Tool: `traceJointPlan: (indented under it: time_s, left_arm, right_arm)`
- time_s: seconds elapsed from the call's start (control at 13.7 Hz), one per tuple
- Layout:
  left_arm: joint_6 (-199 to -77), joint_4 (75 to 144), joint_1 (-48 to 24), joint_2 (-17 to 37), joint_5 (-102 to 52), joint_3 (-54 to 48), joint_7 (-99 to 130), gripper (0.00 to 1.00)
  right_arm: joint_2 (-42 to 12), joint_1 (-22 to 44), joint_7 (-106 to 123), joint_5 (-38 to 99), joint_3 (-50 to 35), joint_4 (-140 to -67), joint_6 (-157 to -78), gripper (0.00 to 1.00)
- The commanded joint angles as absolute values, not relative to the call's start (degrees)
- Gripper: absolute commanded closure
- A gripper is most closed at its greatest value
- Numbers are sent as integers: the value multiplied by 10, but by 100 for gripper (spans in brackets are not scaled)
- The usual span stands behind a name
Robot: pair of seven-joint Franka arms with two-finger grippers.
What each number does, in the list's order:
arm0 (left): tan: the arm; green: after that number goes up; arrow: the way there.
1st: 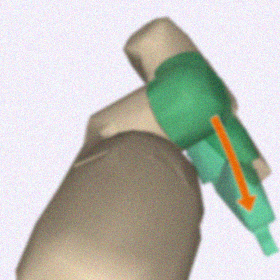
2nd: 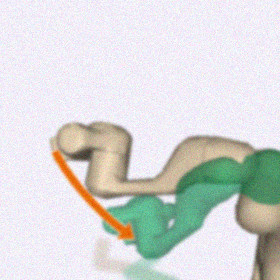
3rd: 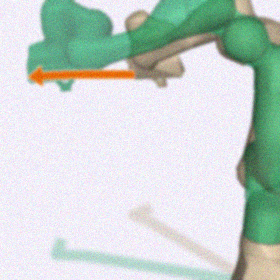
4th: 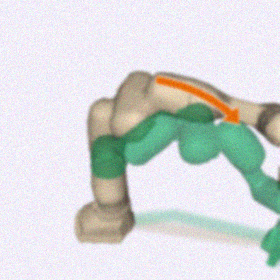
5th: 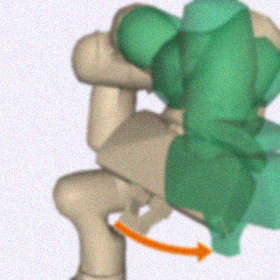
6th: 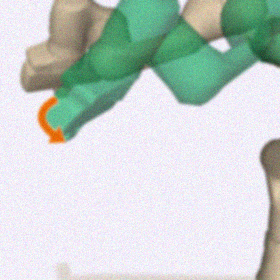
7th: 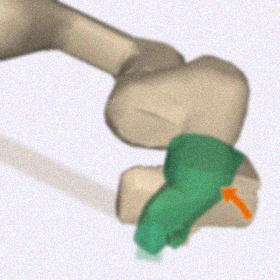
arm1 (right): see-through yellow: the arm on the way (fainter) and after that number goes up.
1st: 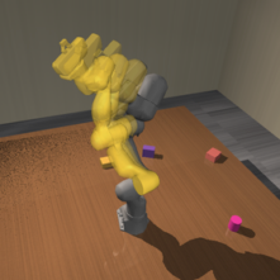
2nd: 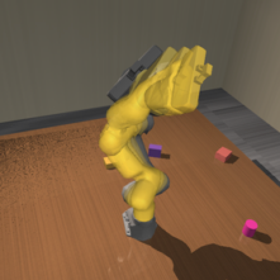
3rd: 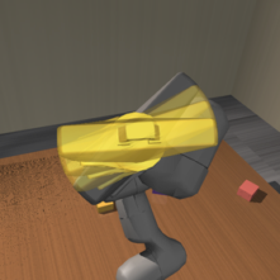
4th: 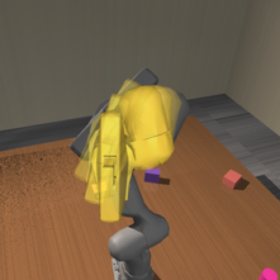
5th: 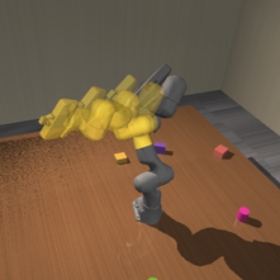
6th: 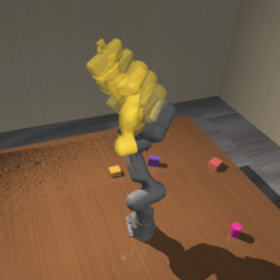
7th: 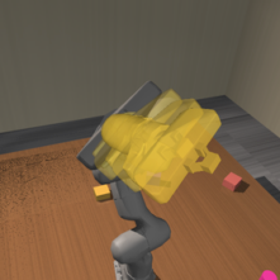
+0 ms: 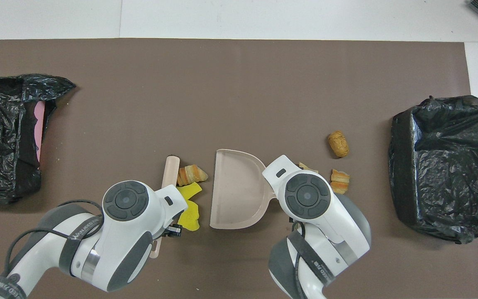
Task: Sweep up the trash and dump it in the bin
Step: 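Sweep the yellow pieces into the dustpan with the left gripper's brush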
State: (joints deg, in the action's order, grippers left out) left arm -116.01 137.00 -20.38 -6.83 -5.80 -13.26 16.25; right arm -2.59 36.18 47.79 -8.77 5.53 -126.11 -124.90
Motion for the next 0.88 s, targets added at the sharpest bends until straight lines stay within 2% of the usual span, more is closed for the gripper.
traceJointPlan:
  time_s: [0.0, 0.29, 0.51, 0.8]
  left_arm:
    - [-1189, 1379, -262, -73, -93, -127, 170, 100]
    - [-1190, 1352, -304, -65, -163, -127, 183, 100]
    - [-1189, 1276, -306, -32, -169, -124, 238, 100]
    - [-1137, 1248, -296, -53, -168, -121, 280, 100]
  right_arm:
    - [-48, 365, 446, -105, 54, -1263, -1281, 100]
    - [-49, 368, 439, -105, 54, -1260, -1274, 100]
    - [-50, 368, 439, -108, 54, -1259, -1273, 100]
    - [-49, 368, 439, -108, 54, -1259, -1271, 100]
